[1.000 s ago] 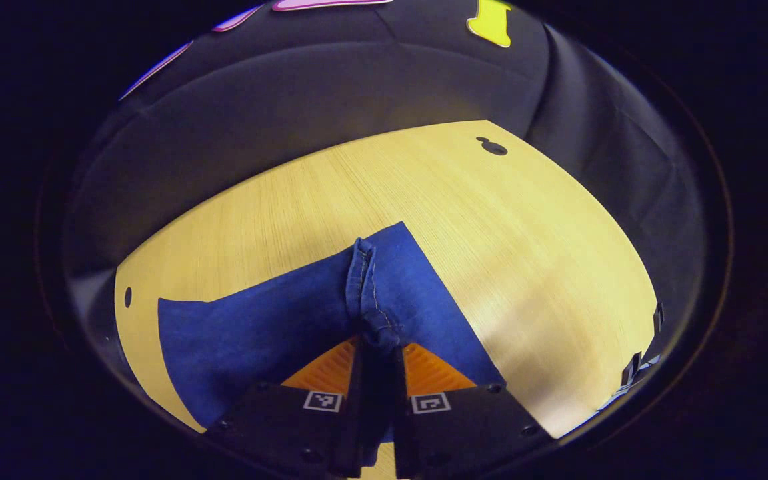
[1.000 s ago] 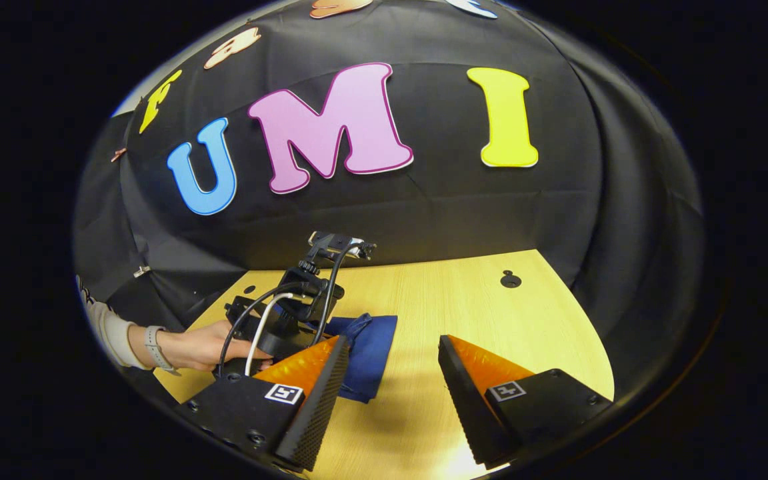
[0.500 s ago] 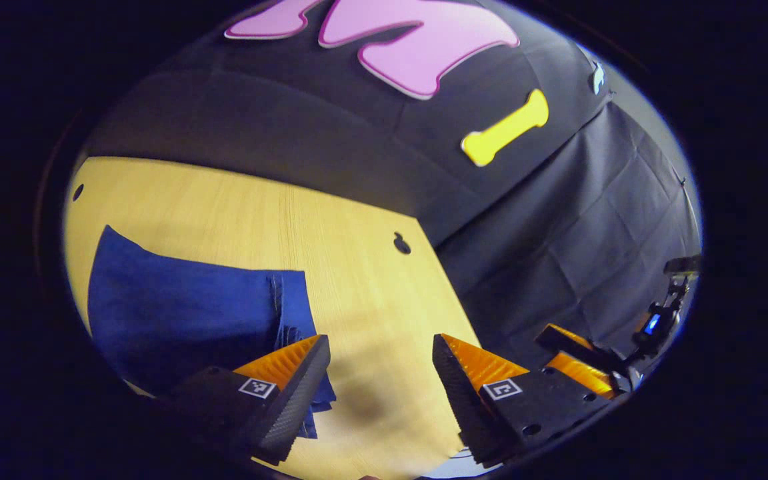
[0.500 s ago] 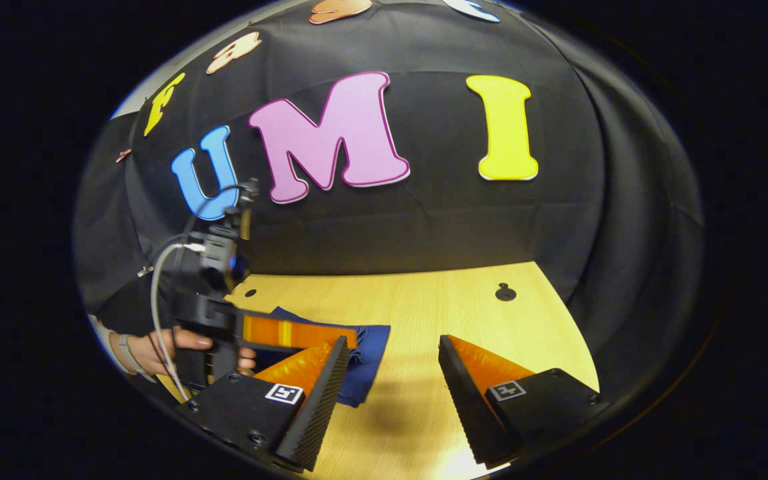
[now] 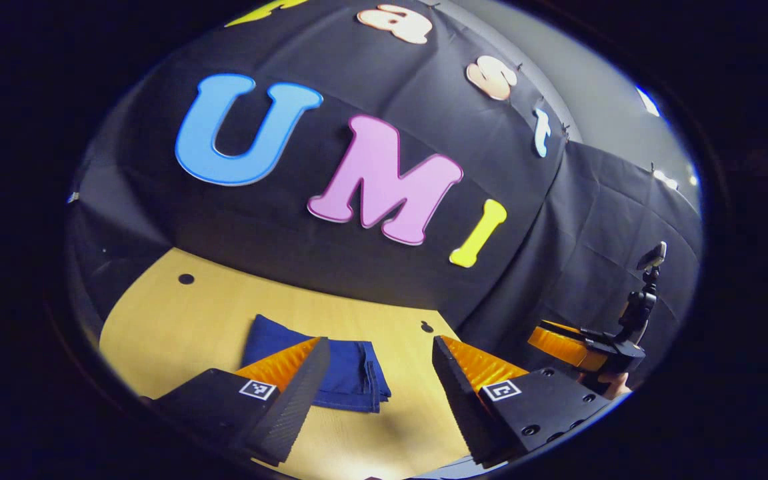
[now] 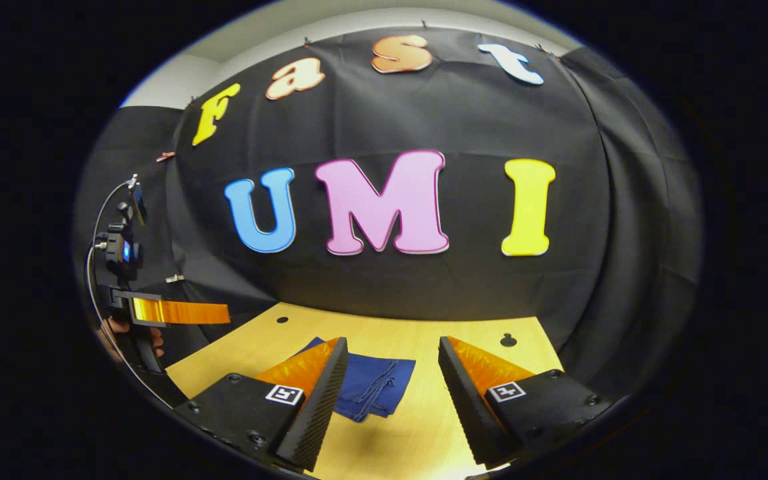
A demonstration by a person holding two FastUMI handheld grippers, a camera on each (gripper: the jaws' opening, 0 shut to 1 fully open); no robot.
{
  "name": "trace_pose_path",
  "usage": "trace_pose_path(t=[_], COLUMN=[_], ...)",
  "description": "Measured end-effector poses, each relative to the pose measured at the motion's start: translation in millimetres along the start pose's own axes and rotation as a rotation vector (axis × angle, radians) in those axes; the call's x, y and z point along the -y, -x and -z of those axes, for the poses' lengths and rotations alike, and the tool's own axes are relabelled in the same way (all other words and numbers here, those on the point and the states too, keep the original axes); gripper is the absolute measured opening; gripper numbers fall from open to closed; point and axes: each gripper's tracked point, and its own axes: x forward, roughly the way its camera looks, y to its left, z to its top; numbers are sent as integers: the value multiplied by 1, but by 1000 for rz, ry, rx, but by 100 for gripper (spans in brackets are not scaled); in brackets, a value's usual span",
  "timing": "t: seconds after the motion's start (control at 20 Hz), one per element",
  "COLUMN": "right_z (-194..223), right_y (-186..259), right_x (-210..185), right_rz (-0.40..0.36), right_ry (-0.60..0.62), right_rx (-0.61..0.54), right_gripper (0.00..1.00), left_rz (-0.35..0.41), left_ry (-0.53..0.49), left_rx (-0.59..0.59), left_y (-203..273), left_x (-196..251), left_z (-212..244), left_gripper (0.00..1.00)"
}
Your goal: Grasp the waist and the cuffs of the jeans and fold them to make the two legs overlap; first hold the waist and fold one-third of the jeans toward the cuffs, then hold the cuffs and fold the remaining one-third in the same direction to finish folding.
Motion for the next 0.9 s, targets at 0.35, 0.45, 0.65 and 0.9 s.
trace_pose_path(t=[0.35,0.45,0.65,0.9], right_z=[-49,-64,-86,-72], right_y=[42,47,60,66], right_x=[-37,-32,-12,-14], right_rz=[-99,-116,-97,-137], right_ry=[36,89,133,126], right_rx=[102,132,165,155], right_gripper=[84,84,84,88], left_rz=[-132,-170,-223,-302], left_ry=[-87,-110,-118,-201], left_rx=[166,216,270,250], left_y=[104,120,132,128], left_x=[11,17,46,55], left_z=[-30,-40,-57,-47], left_gripper=[96,96,97,97])
